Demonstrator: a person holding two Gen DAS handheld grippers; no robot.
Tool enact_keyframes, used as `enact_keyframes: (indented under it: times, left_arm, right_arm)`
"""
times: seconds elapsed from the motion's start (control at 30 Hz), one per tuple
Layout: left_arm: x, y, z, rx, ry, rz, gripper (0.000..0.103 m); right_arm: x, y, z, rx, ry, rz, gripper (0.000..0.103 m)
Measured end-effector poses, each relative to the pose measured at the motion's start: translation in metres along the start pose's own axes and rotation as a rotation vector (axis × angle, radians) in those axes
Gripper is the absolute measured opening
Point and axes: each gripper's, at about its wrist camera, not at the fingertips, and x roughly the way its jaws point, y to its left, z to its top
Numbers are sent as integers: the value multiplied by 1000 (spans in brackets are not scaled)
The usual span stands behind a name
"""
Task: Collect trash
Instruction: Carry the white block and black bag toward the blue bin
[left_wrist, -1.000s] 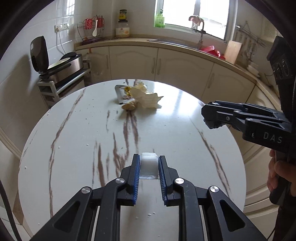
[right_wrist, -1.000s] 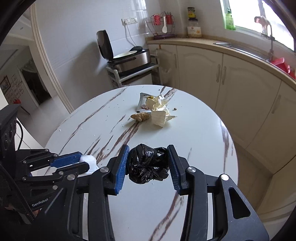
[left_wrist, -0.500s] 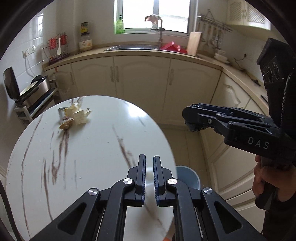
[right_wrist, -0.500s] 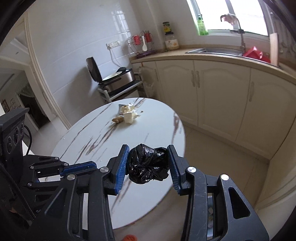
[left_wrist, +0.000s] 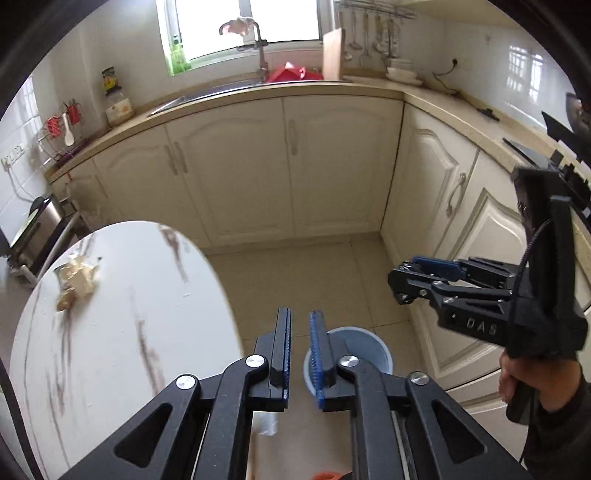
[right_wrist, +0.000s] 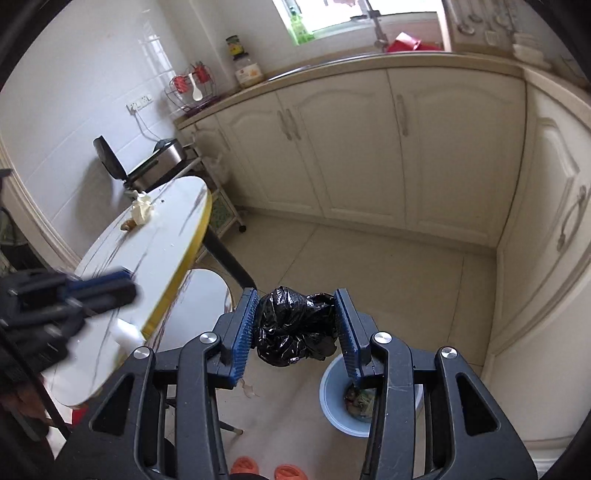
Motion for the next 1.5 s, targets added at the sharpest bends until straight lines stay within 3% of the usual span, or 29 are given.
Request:
enact_keyframes:
  times: [0.1, 0.17, 0.23, 0.27, 0.3, 0.4, 0.6, 0.83, 1.07, 1.13, 1.5]
  left_arm:
    - [-14, 19, -20, 16, -14, 80, 13]
    - [-22, 31, -38, -4, -12, 88, 13]
    - [-22, 34, -50, -29, -3, 51, 28]
    - [-20, 30, -53, -31, -11, 55, 45]
    - [-17, 26, -58, -27, -13, 56, 54]
    - [-8, 21, -64, -41, -5, 5, 55]
    - [27, 29, -68, -57, 29, 15, 51]
    - [47, 46, -61, -106, 25, 12, 37]
    - [41, 68, -73, -155, 12, -3, 31]
    - [39, 70, -74, -149, 3, -1, 22]
    - [40, 80, -75, -172, -1, -5, 27]
  right_arm:
    - [8, 0, -14, 11, 12, 34, 40]
    - [13, 4, -25, 6, 24, 58, 40]
    - [18, 13, -32, -5, 36, 83, 40]
    - [20, 19, -34, -8, 40, 93, 40]
    - [20, 23, -35, -11, 40, 101, 40]
    - [16, 34, -37, -19, 34, 114, 40]
    - [4, 42, -41, -29, 24, 104, 40]
    - [13, 47, -39, -34, 40, 120, 40]
    - [19, 47, -39, -42, 48, 121, 40]
    - [21, 45, -40, -40, 54, 118, 40]
    - [30, 45, -43, -37, 74, 115, 40]
